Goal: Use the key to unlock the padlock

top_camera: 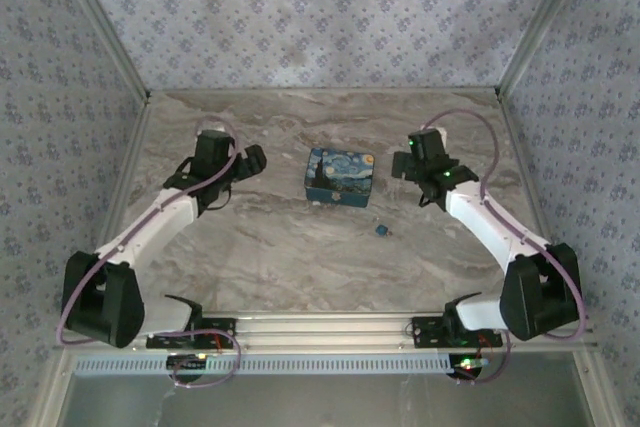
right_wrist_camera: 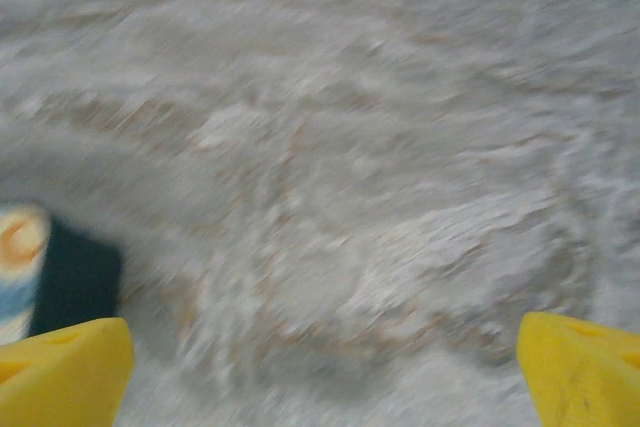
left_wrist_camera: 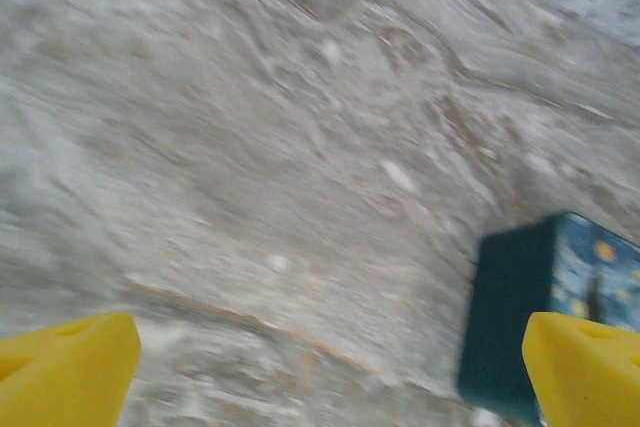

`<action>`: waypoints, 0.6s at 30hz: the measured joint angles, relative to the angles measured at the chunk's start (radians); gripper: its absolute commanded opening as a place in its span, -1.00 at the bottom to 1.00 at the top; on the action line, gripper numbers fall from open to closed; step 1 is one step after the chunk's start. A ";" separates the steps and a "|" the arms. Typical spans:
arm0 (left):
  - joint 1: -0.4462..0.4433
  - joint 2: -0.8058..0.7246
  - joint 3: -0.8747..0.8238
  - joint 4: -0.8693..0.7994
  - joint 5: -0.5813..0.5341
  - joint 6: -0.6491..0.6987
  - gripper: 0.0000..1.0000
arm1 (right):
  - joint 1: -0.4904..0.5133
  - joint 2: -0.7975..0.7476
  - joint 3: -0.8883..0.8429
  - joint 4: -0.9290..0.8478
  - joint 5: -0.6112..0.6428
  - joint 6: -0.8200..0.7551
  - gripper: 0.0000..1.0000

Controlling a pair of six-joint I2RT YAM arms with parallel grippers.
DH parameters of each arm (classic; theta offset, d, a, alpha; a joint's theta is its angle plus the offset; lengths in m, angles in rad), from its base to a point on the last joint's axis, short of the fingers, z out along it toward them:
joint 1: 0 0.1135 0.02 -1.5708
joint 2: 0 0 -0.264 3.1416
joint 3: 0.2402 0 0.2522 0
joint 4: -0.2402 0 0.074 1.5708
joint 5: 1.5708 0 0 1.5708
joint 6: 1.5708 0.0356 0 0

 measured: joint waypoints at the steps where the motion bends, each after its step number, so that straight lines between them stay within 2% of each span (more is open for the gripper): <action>1: 0.003 -0.006 0.000 -0.006 -0.042 0.021 0.96 | -0.014 -0.002 -0.009 0.032 0.027 0.000 1.00; 5: 0.014 -0.044 -0.026 0.010 -0.239 0.143 0.96 | -0.084 -0.021 -0.121 0.215 0.119 -0.026 1.00; 9: 0.067 -0.064 -0.108 0.072 -0.354 0.260 0.96 | -0.143 -0.003 -0.225 0.311 0.185 -0.048 1.00; 12: 0.125 -0.064 -0.211 0.175 -0.386 0.315 0.97 | -0.161 0.024 -0.300 0.412 0.211 -0.077 1.00; 18: 0.225 -0.005 -0.406 0.443 -0.381 0.370 0.96 | -0.154 0.127 -0.414 0.669 0.234 -0.200 1.00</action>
